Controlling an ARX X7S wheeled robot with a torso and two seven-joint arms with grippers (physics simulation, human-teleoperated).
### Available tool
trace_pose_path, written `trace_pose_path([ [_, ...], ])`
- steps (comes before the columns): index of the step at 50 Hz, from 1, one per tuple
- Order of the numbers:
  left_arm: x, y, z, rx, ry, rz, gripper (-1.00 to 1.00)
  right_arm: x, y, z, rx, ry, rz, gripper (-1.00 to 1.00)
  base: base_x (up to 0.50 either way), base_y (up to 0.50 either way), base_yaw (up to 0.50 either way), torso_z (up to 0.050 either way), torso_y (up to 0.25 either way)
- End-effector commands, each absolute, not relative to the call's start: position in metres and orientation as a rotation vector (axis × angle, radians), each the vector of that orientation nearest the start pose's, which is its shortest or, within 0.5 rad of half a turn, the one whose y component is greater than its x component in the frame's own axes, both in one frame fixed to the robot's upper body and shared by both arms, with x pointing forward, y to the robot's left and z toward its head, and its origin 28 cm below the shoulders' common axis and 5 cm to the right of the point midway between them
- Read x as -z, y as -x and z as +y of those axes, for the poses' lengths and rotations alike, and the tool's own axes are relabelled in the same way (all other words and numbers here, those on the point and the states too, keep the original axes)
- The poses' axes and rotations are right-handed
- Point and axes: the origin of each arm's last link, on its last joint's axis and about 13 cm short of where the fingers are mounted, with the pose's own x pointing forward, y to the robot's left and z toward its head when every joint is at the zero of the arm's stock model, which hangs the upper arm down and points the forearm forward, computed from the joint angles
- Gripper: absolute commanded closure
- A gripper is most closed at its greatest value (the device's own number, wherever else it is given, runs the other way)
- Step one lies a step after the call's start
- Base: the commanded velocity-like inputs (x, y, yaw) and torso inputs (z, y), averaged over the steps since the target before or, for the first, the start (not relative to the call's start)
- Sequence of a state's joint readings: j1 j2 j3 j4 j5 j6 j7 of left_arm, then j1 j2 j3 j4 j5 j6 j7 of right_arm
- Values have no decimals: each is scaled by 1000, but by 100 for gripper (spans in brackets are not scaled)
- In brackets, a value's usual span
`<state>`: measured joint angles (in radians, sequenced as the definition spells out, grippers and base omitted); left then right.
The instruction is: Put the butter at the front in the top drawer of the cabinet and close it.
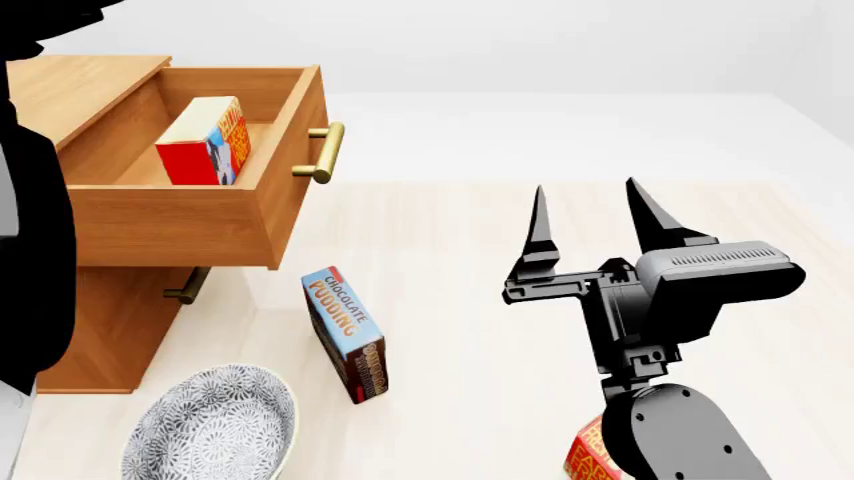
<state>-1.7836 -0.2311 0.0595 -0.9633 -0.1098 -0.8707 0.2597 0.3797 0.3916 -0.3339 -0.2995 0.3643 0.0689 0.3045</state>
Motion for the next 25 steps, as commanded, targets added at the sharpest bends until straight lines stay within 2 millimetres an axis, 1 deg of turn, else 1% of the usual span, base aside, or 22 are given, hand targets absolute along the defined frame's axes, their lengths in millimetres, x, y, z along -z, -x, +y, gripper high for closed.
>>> trace_pose_path([
  [1,-391,-383,286,166,122,0,-100,-148,-264,-103,-119,0,-463,-100,0,0,0,0,0],
  [10,-384,-379,279,215,144,3,-100,-148,-264,-103,-118,1,-462,-100,0,0,0,0,0],
  [25,-384,-381,281,299,167,-21,-100,-147,-265,-103,-106,2,-462,-100,0,0,0,0,0],
])
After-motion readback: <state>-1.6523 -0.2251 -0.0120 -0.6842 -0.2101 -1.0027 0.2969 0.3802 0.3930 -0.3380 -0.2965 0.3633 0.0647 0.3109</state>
